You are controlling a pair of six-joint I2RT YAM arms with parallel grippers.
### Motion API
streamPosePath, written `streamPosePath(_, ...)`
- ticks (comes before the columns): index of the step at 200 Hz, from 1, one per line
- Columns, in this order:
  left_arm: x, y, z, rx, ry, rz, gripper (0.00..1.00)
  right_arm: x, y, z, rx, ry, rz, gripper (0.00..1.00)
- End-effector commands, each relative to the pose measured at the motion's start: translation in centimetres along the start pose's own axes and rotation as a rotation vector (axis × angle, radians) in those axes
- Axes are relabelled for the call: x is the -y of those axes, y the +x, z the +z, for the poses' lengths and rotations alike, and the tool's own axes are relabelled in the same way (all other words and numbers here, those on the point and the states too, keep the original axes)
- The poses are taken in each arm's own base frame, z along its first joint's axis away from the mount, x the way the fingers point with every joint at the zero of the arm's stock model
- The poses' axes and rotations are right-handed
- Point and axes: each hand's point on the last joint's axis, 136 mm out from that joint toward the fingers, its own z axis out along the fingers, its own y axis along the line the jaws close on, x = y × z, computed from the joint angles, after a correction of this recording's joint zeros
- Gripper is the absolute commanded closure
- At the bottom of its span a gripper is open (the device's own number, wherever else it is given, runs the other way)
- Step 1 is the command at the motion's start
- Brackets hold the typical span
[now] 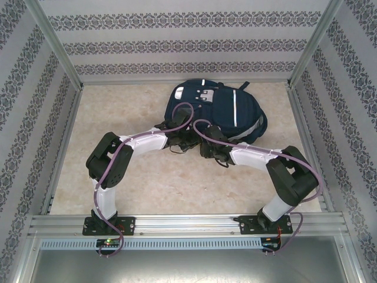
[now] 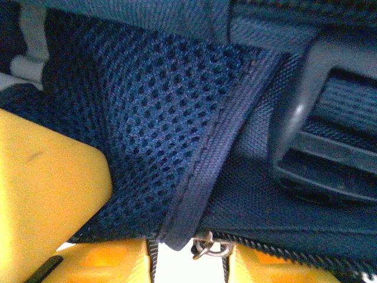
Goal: Pack the student bag
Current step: Zip the student bag at the center of the table.
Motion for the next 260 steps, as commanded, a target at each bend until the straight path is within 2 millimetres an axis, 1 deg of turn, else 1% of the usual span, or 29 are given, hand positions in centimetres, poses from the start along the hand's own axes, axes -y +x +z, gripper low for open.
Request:
streamPosePath(1,2.6,2.2,0.0,-0.08,0.058,0.027,1.0,0.4,-1.8,0.3,0.061,0.08,-0.054,0.63)
streamPosePath(17,2.7,2.1,-0.1,-0.08,0.059,0.028,1.0,0.4,-2.1,0.5,0.077,0.1,-0.062,0.64)
streamPosePath(41,2.7,2.1,-0.1,-0.08,0.059,0.028,1.0,0.7,-2.5,0.7,0.091,0.123,-0.072,0.69)
streamPosePath(56,2.8,2.1,-0.2,-0.079,0.06,0.028,1.0,1.1,-2.7,0.7,0.1,0.146,-0.083,0.76)
streamPosePath(71,2.6,2.2,-0.1,-0.081,0.055,0.026,1.0,1.2,-3.0,0.4,0.12,0.153,-0.092,0.89)
streamPosePath(82,2.5,2.2,-0.1,-0.08,0.052,0.026,1.0,1.3,-3.2,0.0,0.129,0.157,-0.097,1.0)
streamPosePath(99,2.3,2.0,0.0,-0.078,0.049,0.023,1.0,1.2,-3.4,-0.8,0.134,0.153,-0.101,1.0)
streamPosePath(112,1.9,1.5,-0.1,-0.068,0.038,0.015,1.0,1.0,-3.5,-1.8,0.136,0.137,-0.102,1.0)
streamPosePath(126,1.1,0.6,-0.2,-0.052,0.026,0.001,1.0,1.2,-3.4,-2.8,0.134,0.138,-0.091,1.0)
streamPosePath(151,0.0,-1.4,-0.9,-0.012,0.02,-0.029,1.0,1.9,-2.5,-4.8,0.124,0.135,-0.067,1.0)
streamPosePath(174,-1.5,-3.0,-1.9,0.027,0.002,-0.05,1.0,3.6,-1.1,-6.1,0.109,0.157,-0.044,1.0)
streamPosePath(191,-2.6,-4.2,-3.0,0.055,-0.004,-0.072,1.0,5.6,0.0,-6.5,0.08,0.197,-0.024,1.0)
streamPosePath(206,-3.7,-5.0,-4.3,0.082,-0.019,-0.084,1.0,7.9,0.9,-6.9,0.055,0.243,0.011,1.0)
streamPosePath(216,-4.5,-5.6,-5.3,0.105,-0.031,-0.091,1.0,9.2,1.3,-7.2,0.046,0.257,0.034,1.0)
streamPosePath(250,-8.1,-7.6,-8.9,0.179,-0.098,-0.128,1.0,13.0,1.8,-8.4,0.037,0.311,0.111,1.0)
streamPosePath(260,-9.0,-8.2,-9.9,0.197,-0.113,-0.132,1.0,13.5,1.9,-8.4,0.036,0.289,0.147,1.0)
